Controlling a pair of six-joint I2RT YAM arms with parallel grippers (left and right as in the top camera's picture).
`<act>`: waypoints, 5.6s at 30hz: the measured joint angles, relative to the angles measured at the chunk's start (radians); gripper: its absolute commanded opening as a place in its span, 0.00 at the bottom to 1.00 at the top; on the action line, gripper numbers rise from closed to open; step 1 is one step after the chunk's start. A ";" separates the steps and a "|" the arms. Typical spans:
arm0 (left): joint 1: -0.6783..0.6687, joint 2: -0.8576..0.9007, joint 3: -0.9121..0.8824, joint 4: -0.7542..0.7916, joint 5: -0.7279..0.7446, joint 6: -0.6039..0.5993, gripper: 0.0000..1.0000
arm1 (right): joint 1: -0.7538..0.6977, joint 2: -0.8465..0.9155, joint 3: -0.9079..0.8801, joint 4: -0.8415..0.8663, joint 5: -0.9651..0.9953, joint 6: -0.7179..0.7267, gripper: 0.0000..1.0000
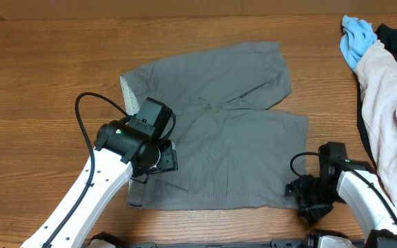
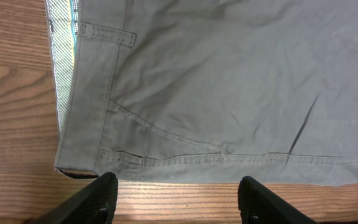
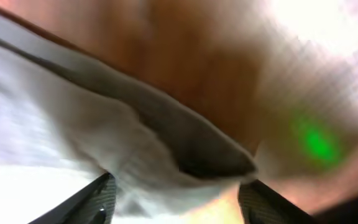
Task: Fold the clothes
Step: 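Grasp the lower hems of both legs with left and right grippers, then lift both leg hems and fold them up toward the waistband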
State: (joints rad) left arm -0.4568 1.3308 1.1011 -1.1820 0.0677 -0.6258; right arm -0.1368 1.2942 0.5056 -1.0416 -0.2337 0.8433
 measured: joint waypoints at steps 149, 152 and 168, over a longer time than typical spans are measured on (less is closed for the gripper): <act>0.034 0.005 -0.126 -0.171 0.045 -0.235 0.04 | 0.000 -0.003 0.391 -0.312 0.072 -0.114 0.04; -0.012 -0.011 -0.111 -0.207 0.047 -0.235 0.04 | 0.000 -0.003 0.462 -0.362 0.082 -0.130 0.04; -0.135 -0.214 0.118 -0.292 -0.050 -0.308 0.04 | 0.031 -0.026 0.848 -0.437 0.092 -0.230 0.04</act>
State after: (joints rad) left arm -0.5915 1.1164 1.2190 -1.4738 0.0177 -0.9340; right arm -0.1062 1.2678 1.3533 -1.4788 -0.1413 0.6128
